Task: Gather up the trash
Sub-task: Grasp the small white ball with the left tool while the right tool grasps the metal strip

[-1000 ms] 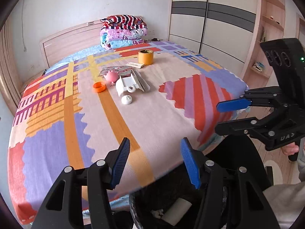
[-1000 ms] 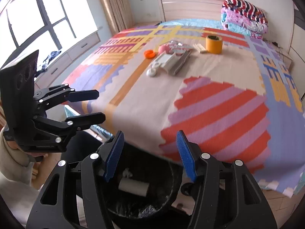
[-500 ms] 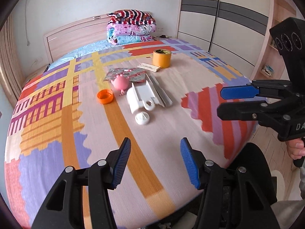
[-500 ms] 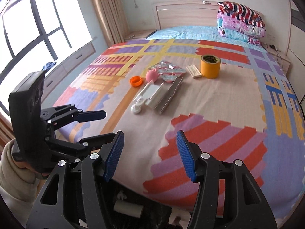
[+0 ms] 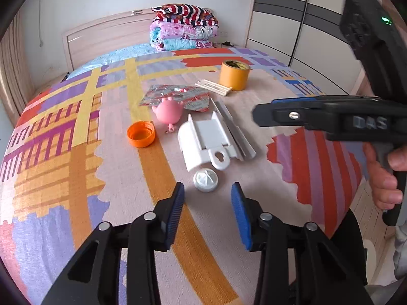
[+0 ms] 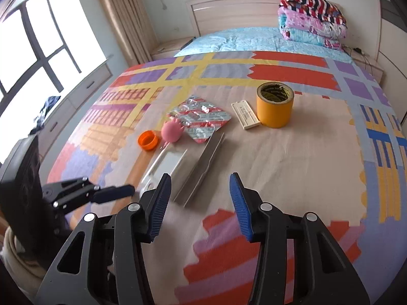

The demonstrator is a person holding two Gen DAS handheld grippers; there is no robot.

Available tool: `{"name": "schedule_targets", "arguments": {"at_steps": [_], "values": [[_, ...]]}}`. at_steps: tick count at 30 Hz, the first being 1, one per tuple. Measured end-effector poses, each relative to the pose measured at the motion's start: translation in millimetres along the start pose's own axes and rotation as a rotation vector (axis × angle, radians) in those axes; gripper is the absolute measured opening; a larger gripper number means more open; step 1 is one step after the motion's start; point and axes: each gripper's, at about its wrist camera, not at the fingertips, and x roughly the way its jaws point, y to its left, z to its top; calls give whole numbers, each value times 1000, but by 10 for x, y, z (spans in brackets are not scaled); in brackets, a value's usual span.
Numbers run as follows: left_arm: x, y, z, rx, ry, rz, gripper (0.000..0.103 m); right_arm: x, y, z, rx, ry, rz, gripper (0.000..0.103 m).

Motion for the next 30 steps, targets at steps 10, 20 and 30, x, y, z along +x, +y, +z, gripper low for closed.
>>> {"name": "schedule_targets", "arguments": {"at_steps": [10,20,30], "values": [[51,38,68,-31,-15,2,32,343,-82,166,71,13,-3,39],[53,62,58,-29,-24,31,20,427,-116,177,71,15,-68,20],[-25,26,-43,-29,-27,23,20,389,-170,83,106,4,-65,9]]}}
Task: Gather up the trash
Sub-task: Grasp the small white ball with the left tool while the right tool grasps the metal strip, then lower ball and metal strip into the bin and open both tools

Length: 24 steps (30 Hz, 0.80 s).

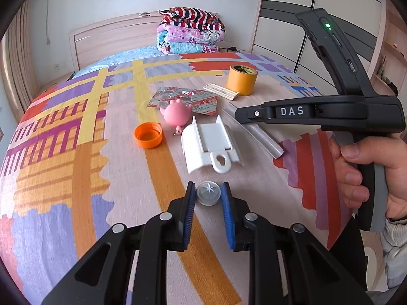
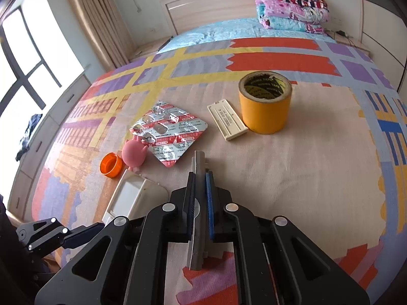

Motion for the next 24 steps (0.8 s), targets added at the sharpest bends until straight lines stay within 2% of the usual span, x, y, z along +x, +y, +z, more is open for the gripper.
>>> {"name": "schedule_targets", "arguments": {"at_steps": [8,24], "values": [[-181,-56,-64,-1,-23,8,20,-125,15,-116,9,-5,9,9],[-768,-315,-261,28,-93,2,20,-734,197,-503,-21,-63,33,9]]}}
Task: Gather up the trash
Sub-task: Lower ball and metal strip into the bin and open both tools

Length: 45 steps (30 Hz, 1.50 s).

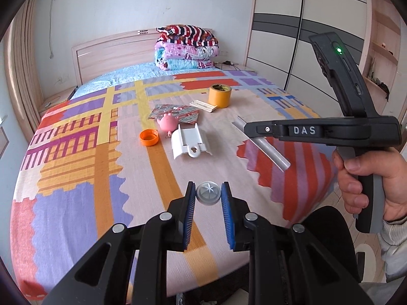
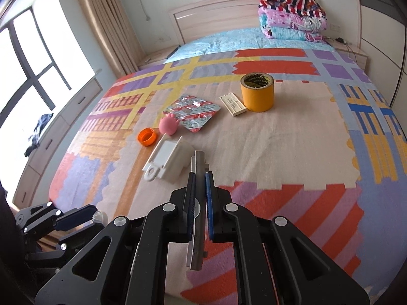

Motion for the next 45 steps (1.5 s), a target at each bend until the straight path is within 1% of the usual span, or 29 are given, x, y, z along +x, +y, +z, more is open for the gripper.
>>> {"name": "schedule_targets", "arguments": {"at_steps": [4,10,15,18,20,25,31,37,40,45], "values": [[-142,-59,-64,-5,-16,-11,20,-205,84,-154,-12,-17,19,9],[-299,-179,-179,17,-23,-30,20,-429,184,-404,-36,-19,45,8],[-351,-251,-354,30,-3,-50,20,-516,259,-615,-58,-3,64,8],[-340,-253,-496,21,24,-59,20,-515,301,-765,-66,19,78,9],[-320,-252,-598,10,46,-72,20,-494,350,-885,-81,39,79,9],[-258,-288,-858,37,102,-79,20,-392,455,-1214,-101,108,110,8],[-104,-274,-1108,38,182,-86,20,-202,496,-1553,-91,204,152,8],[109,-298,-1328,36,261,-90,20,16,522,-1798,-98,290,151,8],[215,-327,-1424,46,303,-81,20,172,499,-1926,-79,345,155,8],[454,-381,-1629,58,389,-94,20,451,418,-2131,-36,441,174,8]]}}
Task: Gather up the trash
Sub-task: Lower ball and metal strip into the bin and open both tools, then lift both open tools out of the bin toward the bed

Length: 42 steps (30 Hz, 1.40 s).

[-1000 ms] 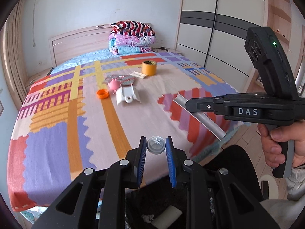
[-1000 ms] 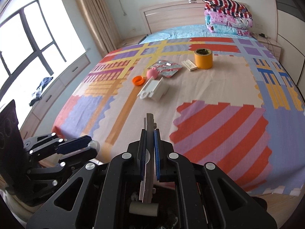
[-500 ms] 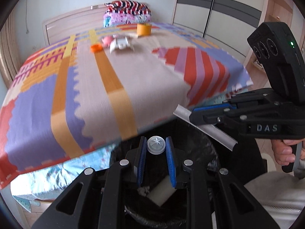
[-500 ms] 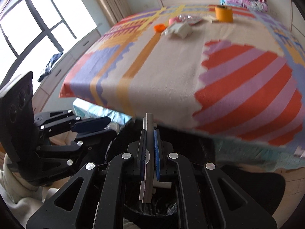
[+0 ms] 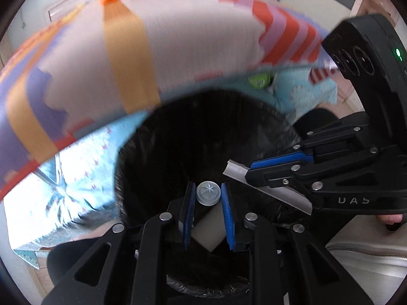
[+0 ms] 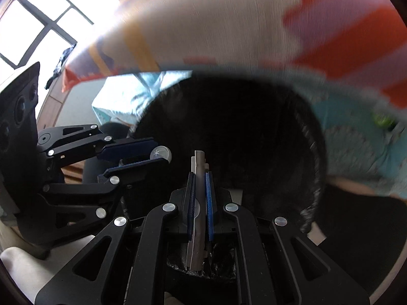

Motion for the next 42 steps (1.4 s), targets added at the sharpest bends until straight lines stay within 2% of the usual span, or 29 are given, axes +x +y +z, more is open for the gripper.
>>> {"name": "schedule_targets", "arguments": {"at_steps": [11,21,31,42], "values": [[380,-63,-176,32,124,-32,20,425,-11,-76,5,147,-35,9],[483,-56,-196,38,163,-44,20,581,-104,-85,-9,222,-42,9],[562,-26,-189,35,171,-53,21,748,-78,-93,-12,251,-34,9],[384,-52,-185,37,147,-47,22,630,-56,-93,-15,231,-31,9]]}}
